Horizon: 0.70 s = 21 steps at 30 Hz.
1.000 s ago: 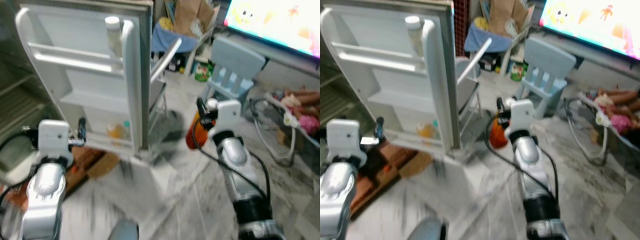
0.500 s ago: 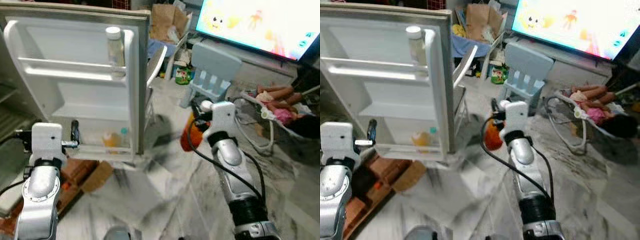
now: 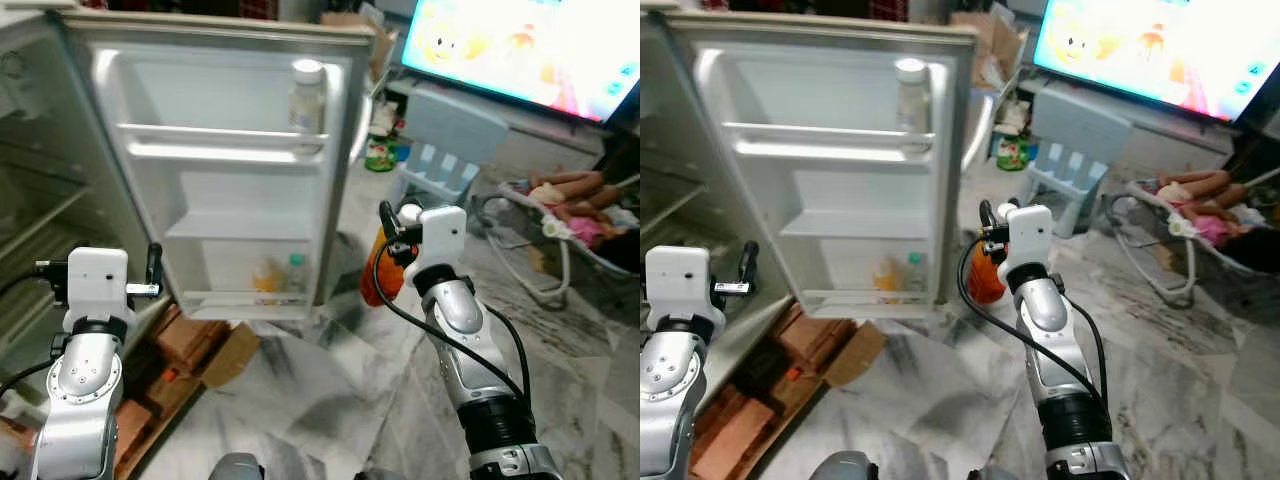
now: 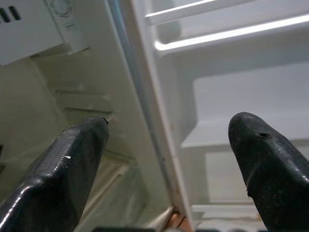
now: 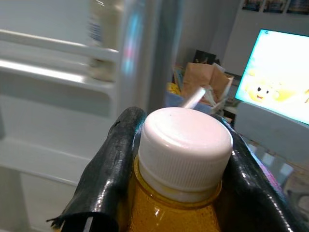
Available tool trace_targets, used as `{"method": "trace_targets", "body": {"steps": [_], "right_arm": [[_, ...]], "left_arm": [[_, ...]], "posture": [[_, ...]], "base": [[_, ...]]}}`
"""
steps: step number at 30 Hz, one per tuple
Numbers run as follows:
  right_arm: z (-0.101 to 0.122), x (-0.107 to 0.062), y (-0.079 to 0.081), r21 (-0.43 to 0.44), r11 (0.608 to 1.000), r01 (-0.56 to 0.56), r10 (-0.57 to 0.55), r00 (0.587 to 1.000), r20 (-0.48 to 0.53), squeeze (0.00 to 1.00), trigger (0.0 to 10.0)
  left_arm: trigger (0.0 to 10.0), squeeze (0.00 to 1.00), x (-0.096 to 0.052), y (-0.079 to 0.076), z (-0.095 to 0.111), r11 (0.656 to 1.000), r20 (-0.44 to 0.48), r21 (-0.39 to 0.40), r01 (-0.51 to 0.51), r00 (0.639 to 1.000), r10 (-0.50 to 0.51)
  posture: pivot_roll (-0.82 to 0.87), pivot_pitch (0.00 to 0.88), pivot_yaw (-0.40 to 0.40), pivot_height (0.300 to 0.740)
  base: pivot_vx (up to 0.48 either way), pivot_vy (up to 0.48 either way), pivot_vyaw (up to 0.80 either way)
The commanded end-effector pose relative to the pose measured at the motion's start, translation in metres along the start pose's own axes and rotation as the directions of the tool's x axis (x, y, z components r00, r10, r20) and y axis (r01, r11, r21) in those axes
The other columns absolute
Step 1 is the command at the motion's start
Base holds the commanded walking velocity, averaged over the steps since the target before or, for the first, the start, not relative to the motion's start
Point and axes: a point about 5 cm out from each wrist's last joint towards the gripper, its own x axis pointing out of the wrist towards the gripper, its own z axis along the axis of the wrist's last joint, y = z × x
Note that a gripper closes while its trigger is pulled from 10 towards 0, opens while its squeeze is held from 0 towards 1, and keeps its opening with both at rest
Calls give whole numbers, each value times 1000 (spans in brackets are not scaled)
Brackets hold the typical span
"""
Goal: Restocking fridge
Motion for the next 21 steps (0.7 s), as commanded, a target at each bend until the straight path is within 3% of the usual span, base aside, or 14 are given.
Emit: {"method": "trace_targets", "body": {"steps": [1,12,21], "right_arm": [[6,-1,-15,-22,999,38,-37,999,28,0,10000],[2,-8,-15,-20,999,39,-39,999,11,0,10000],[6,-5,-14,-23,999,40,-39,999,27,0,10000]], "left_arm": [[10000,0,0,-7,4,1000,16,-4,21,1000,-21],[10000,0,2,-8,4,1000,29,-7,10,1000,-10],[10000,0,4,-9,12,1000,73,6,27,997,-28]], "posture": [[211,0,-76,740],[194,0,-70,740],[193,3,-60,740]], "base": [[0,480,0],[0,480,0],[0,47,770]]}}
